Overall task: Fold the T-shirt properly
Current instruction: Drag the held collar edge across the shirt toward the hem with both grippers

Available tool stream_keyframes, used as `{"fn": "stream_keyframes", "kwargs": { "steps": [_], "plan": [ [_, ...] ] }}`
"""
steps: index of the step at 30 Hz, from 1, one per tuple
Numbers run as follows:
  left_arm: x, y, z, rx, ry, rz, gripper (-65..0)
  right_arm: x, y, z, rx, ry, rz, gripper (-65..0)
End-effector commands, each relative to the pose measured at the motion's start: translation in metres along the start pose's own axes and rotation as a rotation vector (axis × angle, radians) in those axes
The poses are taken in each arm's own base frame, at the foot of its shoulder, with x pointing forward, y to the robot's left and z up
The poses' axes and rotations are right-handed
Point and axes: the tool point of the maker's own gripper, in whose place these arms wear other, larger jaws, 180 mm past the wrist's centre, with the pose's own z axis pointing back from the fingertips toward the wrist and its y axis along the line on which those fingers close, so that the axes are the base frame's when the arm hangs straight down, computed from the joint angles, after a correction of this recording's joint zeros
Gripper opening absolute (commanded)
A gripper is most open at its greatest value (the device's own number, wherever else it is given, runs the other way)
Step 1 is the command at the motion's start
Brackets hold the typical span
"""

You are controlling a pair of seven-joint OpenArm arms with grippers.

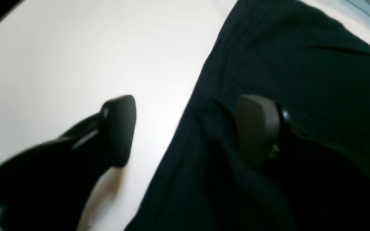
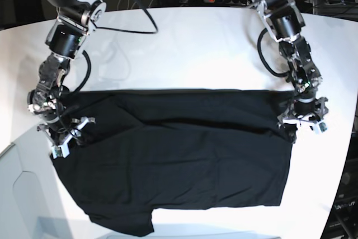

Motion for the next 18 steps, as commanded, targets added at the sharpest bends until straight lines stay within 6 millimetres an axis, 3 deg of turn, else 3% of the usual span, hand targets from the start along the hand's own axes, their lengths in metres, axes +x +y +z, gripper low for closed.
{"fn": "stream_keyframes", "kwargs": {
  "steps": [1,3,7,13,15,18],
  "plan": [
    [0.02,0.001,0.004,-0.006,-0.062,-0.006,-17.3,0.03,-0.006,0.005,-0.004,-0.086,0.016,-41.9],
    [0.02,0.005,0.017,-0.014,-0.078,0.004,-17.3,0.036,-0.005,0.01,-0.012,-0.109,0.023,-39.3],
    [-0.001,0.016,0.039,-0.03,-0.051,0.081,-17.3,0.052,-0.004,0.032,-0.055,-0.175,0.067,-36.9],
    [-0.045,0.025,0.04,-0.008,0.048,0.129,-17.3,0.058,0.004,0.055,-0.089,-0.225,0.103,-36.9],
    [-0.05,0.026,0.04,-0.005,0.059,0.138,-17.3,0.057,0.008,0.061,-0.094,-0.234,0.108,-36.9],
    [-0.055,0.026,0.04,-0.005,0.075,0.136,-17.4,0.058,-0.001,0.078,-0.14,-0.257,0.117,-36.9]
  ]
}}
